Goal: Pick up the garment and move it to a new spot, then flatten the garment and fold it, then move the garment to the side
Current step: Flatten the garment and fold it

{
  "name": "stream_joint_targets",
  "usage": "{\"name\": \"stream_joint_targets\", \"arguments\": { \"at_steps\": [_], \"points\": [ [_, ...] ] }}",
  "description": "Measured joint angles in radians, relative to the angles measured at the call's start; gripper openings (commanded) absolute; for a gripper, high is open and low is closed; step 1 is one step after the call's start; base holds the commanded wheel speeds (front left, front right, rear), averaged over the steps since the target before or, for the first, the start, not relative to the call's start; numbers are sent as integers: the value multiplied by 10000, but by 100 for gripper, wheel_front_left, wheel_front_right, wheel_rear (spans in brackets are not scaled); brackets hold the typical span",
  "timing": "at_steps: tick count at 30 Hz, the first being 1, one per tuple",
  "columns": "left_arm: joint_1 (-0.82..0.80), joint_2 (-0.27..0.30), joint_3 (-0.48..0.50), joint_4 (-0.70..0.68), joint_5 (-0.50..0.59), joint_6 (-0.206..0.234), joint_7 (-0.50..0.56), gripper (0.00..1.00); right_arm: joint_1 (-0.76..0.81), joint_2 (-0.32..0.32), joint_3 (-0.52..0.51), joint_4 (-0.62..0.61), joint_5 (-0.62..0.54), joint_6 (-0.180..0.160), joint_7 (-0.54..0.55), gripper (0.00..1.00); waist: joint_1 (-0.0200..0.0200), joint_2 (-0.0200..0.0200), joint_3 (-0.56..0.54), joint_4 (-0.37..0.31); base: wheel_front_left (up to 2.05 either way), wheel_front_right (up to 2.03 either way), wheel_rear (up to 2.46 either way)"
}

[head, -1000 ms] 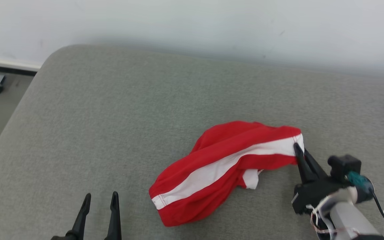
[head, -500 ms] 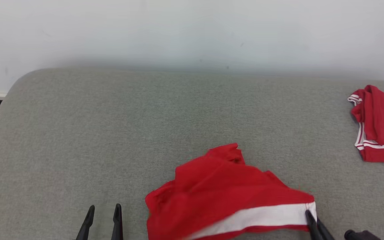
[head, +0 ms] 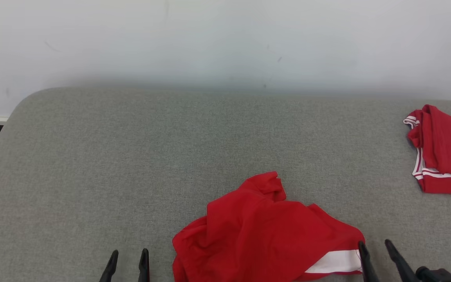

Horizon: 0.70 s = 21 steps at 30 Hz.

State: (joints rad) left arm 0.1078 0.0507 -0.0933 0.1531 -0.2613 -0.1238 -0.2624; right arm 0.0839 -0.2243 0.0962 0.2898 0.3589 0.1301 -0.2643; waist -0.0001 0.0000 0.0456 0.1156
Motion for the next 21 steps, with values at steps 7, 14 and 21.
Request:
{"name": "stream_joint_targets", "arguments": {
  "at_steps": [7,14,21],
  "points": [
    [356,4,-1035,-36,-61,-48,0,100,66,410,-447,-681,-238,0,0,100,0,0,-35,44,0,0,0],
    [546,161,-2786,619,-50,-67,0,100,144,779,-424,-763,-391,0,0,100,1,0,15,-73,0,0,0],
    [458,309,-3020,1223,-445,-73,2,100,90,809,-477,-798,-410,0,0,100,1,0,139,-232,0,0,0]
  ]
}}
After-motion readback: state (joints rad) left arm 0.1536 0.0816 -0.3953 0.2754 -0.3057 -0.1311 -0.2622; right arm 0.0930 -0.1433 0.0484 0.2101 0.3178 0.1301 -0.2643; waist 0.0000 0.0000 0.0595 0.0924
